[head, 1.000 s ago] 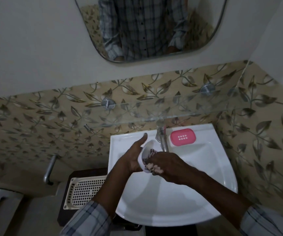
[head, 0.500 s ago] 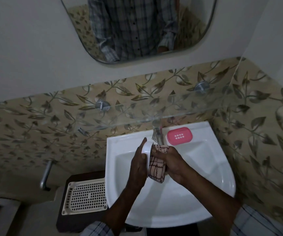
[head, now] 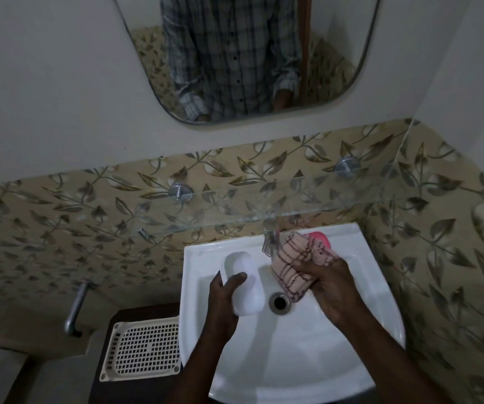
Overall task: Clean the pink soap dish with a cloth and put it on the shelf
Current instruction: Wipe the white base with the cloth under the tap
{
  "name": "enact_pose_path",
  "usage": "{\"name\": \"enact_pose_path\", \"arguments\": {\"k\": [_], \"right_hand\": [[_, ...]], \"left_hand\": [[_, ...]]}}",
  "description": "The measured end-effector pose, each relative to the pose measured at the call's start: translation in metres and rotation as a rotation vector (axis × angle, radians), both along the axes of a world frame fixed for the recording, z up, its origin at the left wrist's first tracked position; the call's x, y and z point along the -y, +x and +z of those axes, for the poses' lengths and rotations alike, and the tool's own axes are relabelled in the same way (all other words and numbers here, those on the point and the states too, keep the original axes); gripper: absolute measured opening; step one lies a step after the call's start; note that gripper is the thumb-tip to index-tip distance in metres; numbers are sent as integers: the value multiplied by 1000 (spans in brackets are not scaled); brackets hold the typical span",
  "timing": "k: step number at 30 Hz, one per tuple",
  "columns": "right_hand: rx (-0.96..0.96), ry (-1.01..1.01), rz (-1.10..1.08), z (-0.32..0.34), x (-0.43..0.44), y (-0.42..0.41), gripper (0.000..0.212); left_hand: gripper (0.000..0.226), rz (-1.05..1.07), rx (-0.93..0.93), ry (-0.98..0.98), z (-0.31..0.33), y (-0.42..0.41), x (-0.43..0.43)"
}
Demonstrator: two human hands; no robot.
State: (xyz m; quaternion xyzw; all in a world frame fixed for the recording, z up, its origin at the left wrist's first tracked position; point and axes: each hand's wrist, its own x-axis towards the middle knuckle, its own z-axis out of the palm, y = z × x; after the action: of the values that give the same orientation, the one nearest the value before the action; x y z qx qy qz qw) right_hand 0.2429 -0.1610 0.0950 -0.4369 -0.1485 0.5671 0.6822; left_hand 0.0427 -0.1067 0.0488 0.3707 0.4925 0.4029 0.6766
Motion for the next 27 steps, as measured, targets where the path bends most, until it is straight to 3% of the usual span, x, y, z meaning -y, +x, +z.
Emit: {"name": "enact_pose_path", "arguments": {"k": [2, 4, 8, 12, 14, 16, 19, 25, 27], "right_hand": [[268, -92, -28, -8, 6, 14, 30], [406, -166, -3, -19, 7, 15, 32], [692, -162, 128, -22, 2, -14, 41], [1108, -41, 189, -22, 2, -49, 51], [1125, -14, 120, -24, 4, -53, 64], [1068, -111, 91, -34, 7, -53, 67], [1065, -241, 92, -45, 13, -55, 34], [1226, 108, -50, -19, -1, -66, 57], [1192, 34, -63, -27, 1, -68, 50]], "left_hand": [[23, 5, -164, 74, -4, -3, -1], [15, -21, -349, 180, -8, -3, 0], [21, -106, -589, 345, -5, 11, 6], [11, -88, -629, 497, 8, 27, 6], [12, -36, -626, 520, 17, 29, 1], [10, 20, -615, 517, 23, 26, -2], [9, 62, -624, 516, 24, 22, -4], [13, -6, -622, 539, 22, 24, 6], [11, 52, -597, 525, 20, 22, 12]]}}
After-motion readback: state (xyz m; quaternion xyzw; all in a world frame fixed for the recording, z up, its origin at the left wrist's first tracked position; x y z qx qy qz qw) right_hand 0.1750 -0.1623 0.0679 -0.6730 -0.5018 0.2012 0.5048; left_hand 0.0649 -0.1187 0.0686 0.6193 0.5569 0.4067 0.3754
